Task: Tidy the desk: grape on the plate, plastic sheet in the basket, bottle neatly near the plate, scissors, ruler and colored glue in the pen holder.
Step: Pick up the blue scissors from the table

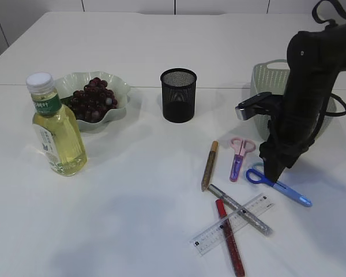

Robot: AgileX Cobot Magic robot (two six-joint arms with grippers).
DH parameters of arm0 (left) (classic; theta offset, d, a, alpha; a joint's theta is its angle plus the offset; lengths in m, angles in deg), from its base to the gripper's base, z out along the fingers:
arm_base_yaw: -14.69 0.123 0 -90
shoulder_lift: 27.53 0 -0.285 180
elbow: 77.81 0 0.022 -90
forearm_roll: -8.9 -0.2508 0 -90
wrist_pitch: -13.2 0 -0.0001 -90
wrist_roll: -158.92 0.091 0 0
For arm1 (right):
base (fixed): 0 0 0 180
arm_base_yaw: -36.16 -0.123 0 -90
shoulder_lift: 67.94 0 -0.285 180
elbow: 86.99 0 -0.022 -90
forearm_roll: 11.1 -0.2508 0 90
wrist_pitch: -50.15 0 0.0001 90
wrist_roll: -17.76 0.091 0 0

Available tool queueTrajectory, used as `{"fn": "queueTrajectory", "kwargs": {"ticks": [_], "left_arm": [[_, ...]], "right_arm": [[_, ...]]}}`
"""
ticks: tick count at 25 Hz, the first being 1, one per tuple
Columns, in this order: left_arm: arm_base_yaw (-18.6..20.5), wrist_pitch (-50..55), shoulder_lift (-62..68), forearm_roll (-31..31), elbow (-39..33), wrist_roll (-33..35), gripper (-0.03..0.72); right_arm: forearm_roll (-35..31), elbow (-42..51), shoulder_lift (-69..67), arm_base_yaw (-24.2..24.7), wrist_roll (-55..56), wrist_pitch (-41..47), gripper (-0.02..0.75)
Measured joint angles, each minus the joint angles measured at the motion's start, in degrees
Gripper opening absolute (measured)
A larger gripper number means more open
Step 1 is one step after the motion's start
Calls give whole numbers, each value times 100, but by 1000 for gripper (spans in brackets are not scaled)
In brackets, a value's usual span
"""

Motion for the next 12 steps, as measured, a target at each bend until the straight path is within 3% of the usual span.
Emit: {"fn": "queueTrajectory", "kwargs": {"ticks": [12], "left_arm": [[0,0,0,-37,0,0,363]], "right_arm": [[637,0,-4,-387,435,-2,475]]}}
